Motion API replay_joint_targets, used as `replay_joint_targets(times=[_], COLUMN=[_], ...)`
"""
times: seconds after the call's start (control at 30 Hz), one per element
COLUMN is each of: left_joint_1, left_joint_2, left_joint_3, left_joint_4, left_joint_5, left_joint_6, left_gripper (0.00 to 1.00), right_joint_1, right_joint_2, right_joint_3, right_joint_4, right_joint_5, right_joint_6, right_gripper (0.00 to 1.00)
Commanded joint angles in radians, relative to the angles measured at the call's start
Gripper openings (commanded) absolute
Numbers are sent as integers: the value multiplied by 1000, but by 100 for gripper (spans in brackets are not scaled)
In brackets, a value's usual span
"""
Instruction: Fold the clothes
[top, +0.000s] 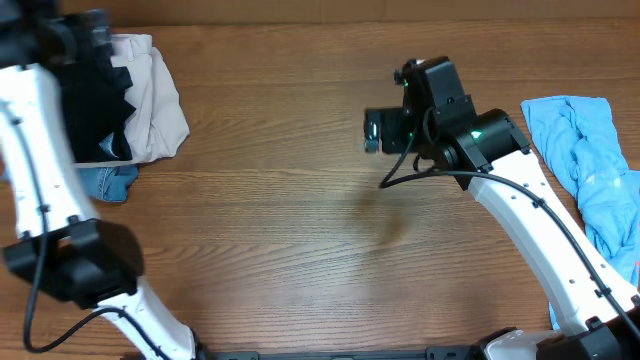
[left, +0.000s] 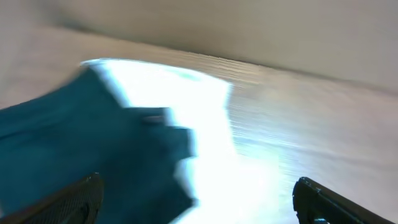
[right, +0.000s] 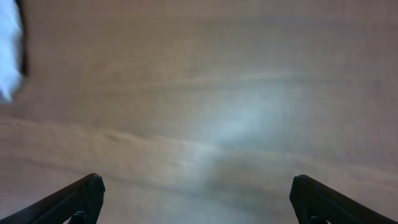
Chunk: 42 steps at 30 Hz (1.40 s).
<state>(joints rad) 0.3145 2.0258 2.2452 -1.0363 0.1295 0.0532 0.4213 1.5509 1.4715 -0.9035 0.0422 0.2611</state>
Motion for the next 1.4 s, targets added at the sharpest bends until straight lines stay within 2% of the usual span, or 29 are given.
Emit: replay_joint_targets(times=[0.0, 0.1, 0.2, 0.4, 0.53, 0.7, 0.8, 1.0, 1.17, 1.3, 1.37], left_joint_1=[-131, -198, -233, -246, -246, -253, -260, -282, -328, -356, -358], left_joint_2=[-6, -6, -6, -6, -7, -63, -153, -400, -708, -973, -1102], left_joint_3=[26, 26, 26, 26, 24, -19, -92, -307, -600, -864, -992], left_joint_4=[-47, -116, -240, -554, -654, -654, -654, -635, -388, -155, -51], left_joint_5=[24, 18, 18, 17, 16, 21, 22, 12, -7, -20, -65], left_joint_6=[77, 78, 70, -16, -28, -55, -66, -75, -57, 0, -24], left_gripper=[100, 100, 100, 100, 100, 100, 100, 100, 100, 100, 100], right_joint_1=[2, -11, -43, -121, -154, -155, -151, -110, -61, -43, -43], right_joint_2=[-17, -17, -17, -46, -90, -182, -265, -467, -664, -785, -817], right_joint_3=[15, 15, 15, 16, 16, 16, 13, -59, -235, -406, -481], right_joint_4=[100, 183, 185, 1, -106, -233, -319, -311, -210, -108, -58], right_joint_5=[10, 10, 9, -71, -142, -129, -13, 60, 148, 178, 216], right_joint_6=[-13, -61, -60, -52, -52, -35, 34, 59, 162, 184, 189], right_gripper=[100, 100, 100, 100, 100, 100, 100, 100, 100, 100, 100])
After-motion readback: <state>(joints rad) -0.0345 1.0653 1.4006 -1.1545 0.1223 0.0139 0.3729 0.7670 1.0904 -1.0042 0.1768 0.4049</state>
